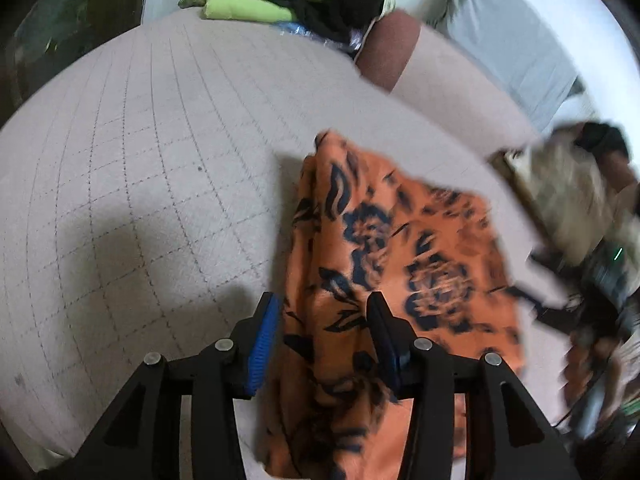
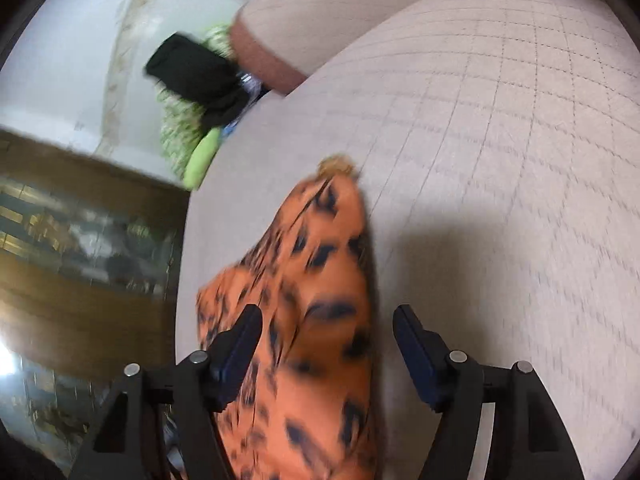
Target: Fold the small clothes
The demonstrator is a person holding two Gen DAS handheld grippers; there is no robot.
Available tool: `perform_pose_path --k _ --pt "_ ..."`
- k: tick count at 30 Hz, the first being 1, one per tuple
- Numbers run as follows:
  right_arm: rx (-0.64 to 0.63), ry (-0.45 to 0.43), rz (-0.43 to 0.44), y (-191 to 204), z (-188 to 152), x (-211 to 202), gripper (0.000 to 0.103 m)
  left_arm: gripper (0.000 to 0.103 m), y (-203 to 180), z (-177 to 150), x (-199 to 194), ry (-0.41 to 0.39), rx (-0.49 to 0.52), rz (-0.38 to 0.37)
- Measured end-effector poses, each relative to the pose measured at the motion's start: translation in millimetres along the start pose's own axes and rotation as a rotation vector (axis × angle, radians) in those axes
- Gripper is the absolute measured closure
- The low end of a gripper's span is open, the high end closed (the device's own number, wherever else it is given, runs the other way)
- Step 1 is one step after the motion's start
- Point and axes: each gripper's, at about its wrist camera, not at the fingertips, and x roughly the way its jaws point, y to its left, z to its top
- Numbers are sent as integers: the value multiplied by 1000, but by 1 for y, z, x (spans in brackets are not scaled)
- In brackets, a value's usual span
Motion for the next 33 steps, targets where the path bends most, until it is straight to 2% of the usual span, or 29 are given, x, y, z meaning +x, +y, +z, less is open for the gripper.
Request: perform_pose_path --k 2,4,5,6,8,12,15,17,19,22,24,25,28,33 --pt "-10 11 18 1 -16 -6 32 55 3 -3 -3 32 -10 -46" --pt "-27 44 27 0 -37 -6 32 56 6 -13 2 72 13 -39" --pt "-37 52 22 0 -43 -6 32 72 9 -19 8 101 25 -17" --pt "-55 62 14 0 -50 -4 32 75 12 -22 11 115 21 -23" --pt "-65 83 3 -2 -59 0 32 80 19 -25 9 93 -14 -38" --pt "-40 111 -3 -14 -67 4 32 80 30 -19 11 109 -52 -79" --pt "-44 109 13 -18 -71 -1 32 72 34 -16 4 119 -56 -137" --pt "-38 107 14 -20 -70 -2 32 62 30 -8 -1 101 -28 -141" --pt "-32 104 24 -20 -67 -2 32 59 24 3 -1 81 -14 -159" --pt "-49 101 36 -13 -60 0 32 59 21 21 17 105 -18 -179" --pt "-49 102 36 -11 -55 2 32 61 20 28 34 145 2 -152" --pt "-47 101 36 -11 -53 3 32 70 21 31 46 174 8 -134" --pt "-37 117 35 -12 -51 10 32 79 25 37 52 183 6 -148" --pt "-30 131 42 -15 -57 18 32 81 25 36 52 178 5 -159"
